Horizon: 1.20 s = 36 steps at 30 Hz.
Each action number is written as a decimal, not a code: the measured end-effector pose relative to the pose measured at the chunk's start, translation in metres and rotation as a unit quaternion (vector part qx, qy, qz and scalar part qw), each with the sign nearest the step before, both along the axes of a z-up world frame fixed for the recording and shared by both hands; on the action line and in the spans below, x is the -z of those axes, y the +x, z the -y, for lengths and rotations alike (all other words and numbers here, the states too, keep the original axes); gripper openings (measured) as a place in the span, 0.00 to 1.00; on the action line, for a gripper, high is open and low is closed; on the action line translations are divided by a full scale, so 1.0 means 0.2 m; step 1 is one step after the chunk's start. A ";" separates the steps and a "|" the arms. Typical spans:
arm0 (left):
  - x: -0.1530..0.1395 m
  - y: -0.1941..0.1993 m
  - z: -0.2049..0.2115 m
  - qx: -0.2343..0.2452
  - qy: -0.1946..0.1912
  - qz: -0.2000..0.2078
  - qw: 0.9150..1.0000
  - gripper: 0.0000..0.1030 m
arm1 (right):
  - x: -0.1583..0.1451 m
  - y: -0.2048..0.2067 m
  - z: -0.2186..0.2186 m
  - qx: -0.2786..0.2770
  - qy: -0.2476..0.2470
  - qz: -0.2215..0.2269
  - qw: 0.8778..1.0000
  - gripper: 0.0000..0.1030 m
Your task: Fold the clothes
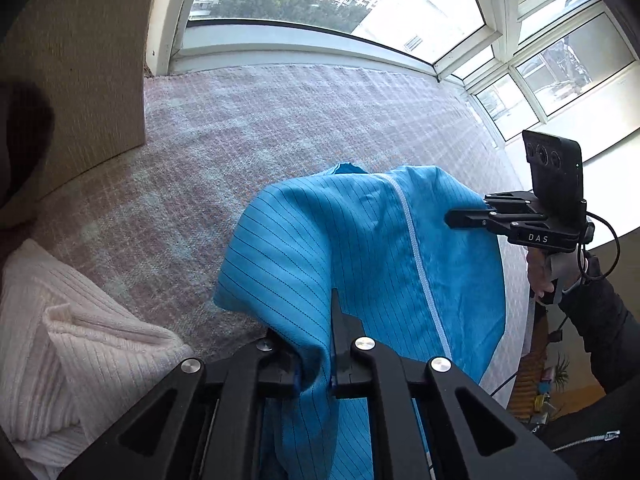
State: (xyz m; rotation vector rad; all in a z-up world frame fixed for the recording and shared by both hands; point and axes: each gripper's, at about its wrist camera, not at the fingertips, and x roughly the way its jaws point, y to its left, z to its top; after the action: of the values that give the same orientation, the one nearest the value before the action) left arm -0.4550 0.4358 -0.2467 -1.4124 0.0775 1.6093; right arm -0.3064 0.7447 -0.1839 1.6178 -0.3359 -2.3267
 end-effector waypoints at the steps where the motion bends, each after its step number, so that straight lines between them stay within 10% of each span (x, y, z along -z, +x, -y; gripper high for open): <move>1: -0.04 0.02 -0.01 0.003 0.007 -0.008 1.000 0.07 | -0.01 0.01 0.00 -0.002 0.002 0.000 1.000 0.06; 10: 0.09 -0.05 -0.03 -0.007 -0.029 0.024 0.999 0.08 | 0.13 -0.05 -0.01 -0.011 -0.021 0.037 0.999 0.06; 15: 0.13 -0.03 -0.06 0.004 -0.044 0.022 0.999 0.08 | 0.10 -0.07 0.11 -0.082 0.121 0.026 0.989 0.36; 20: 0.14 -0.03 -0.08 0.012 -0.051 0.024 0.998 0.08 | 0.10 -0.15 0.11 -0.146 0.150 0.033 0.977 0.57; 32: 0.23 -0.07 0.00 0.008 -0.048 0.049 0.998 0.09 | 0.25 -0.20 -0.17 -0.129 -0.113 0.068 0.983 0.61; 36: 0.23 -0.06 -0.01 0.011 -0.056 0.044 0.997 0.09 | 0.25 -0.24 -0.07 -0.140 -0.095 0.069 0.983 0.62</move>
State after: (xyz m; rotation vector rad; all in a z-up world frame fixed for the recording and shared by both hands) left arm -0.4679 0.4386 -0.2922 -1.5609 0.1326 1.5418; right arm -0.3546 0.7593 -0.2344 1.6200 -0.3265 -1.9208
